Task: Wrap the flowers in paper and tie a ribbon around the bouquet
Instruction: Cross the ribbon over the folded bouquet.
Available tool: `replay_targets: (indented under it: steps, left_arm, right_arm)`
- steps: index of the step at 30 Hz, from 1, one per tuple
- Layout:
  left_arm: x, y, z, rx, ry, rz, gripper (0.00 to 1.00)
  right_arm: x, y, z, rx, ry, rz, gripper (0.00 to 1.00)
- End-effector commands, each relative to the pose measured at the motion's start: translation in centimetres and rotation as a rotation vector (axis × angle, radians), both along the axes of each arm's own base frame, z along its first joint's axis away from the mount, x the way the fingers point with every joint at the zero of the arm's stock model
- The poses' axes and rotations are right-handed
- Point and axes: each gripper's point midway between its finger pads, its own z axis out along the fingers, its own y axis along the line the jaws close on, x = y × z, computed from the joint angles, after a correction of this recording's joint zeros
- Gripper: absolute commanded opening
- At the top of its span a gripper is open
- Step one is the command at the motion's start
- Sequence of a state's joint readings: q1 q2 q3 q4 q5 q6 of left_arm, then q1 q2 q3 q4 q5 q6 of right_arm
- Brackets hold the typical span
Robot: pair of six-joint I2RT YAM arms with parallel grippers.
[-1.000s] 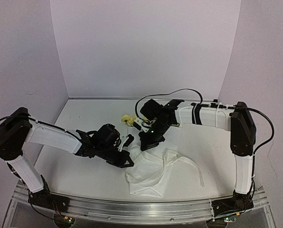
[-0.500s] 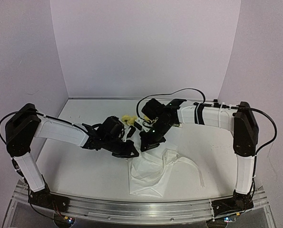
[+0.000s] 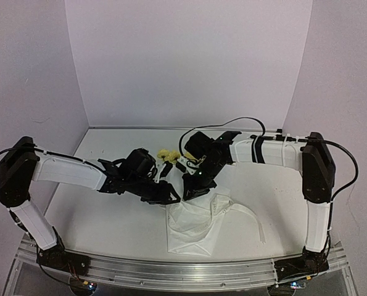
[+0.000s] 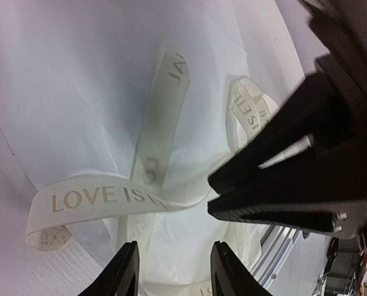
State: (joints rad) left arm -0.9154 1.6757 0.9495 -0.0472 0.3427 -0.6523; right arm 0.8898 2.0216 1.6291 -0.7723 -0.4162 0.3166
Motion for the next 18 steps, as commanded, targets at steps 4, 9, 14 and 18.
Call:
replay_targets:
  steps: [4, 9, 14, 18]
  left_arm:
    - [-2.9, 1.3, 4.4, -0.065, -0.085, -0.122, 0.48]
    - [-1.2, 1.6, 6.7, -0.002, -0.200, -0.112, 0.56]
    - [2.3, 1.0, 5.8, 0.165, -0.279, -0.082, 0.63]
    - [4.2, -0.3, 4.8, 0.236, -0.301, -0.092, 0.71]
  right_arm:
    - [0.0, -0.4, 2.1, 0.029, -0.035, -0.008, 0.31]
    - [1.3, -2.6, 3.4, 0.007, -0.101, -0.101, 0.52]
    - [2.7, -7.4, 4.2, -0.039, -0.137, -0.275, 0.65]
    - [2.7, -11.9, 4.1, -0.085, -0.163, -0.382, 0.68]
